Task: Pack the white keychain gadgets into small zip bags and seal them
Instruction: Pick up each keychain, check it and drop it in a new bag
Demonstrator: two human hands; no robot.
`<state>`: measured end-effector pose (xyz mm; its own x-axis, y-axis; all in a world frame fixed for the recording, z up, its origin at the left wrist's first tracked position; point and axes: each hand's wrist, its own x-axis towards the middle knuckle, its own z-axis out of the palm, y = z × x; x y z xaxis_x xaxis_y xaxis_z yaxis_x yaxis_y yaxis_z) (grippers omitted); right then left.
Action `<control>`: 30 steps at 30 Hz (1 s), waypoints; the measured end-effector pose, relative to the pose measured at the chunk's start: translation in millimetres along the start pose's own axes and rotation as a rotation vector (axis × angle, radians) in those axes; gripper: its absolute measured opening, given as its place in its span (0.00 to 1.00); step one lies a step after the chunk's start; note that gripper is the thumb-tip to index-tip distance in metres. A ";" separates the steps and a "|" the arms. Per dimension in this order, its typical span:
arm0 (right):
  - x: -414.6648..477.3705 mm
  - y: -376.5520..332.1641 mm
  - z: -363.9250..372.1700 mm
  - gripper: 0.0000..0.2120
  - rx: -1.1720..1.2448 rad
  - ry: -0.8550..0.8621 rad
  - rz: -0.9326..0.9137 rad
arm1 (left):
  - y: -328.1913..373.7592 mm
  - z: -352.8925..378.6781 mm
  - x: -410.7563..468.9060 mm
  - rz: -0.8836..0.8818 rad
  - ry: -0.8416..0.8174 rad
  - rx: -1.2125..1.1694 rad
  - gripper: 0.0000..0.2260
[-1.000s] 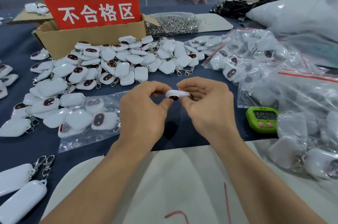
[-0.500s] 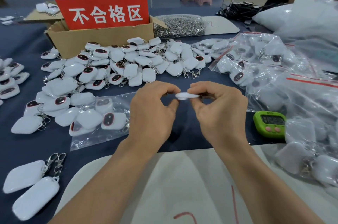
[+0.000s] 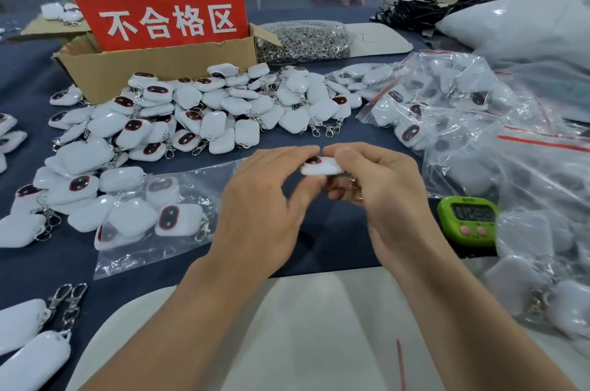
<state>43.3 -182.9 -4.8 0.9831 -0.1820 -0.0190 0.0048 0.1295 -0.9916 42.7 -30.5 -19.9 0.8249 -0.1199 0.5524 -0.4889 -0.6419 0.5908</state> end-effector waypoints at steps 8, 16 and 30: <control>-5.4 -2.9 -0.6 0.08 -0.023 -0.085 -0.059 | -0.2 -1.6 1.0 -0.059 0.039 -0.005 0.12; -2.5 1.3 6.1 0.08 -0.076 -0.051 -0.089 | -1.0 -2.4 0.3 -0.110 0.063 -0.065 0.11; -1.4 0.1 3.6 0.11 0.046 -0.162 -0.054 | 8.4 -5.8 2.0 0.097 0.047 0.109 0.14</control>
<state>42.7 -179.1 -4.5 0.9978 -0.0308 0.0592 0.0636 0.1689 -0.9836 38.7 -31.7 -10.4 0.7600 -0.1511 0.6321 -0.5297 -0.7076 0.4677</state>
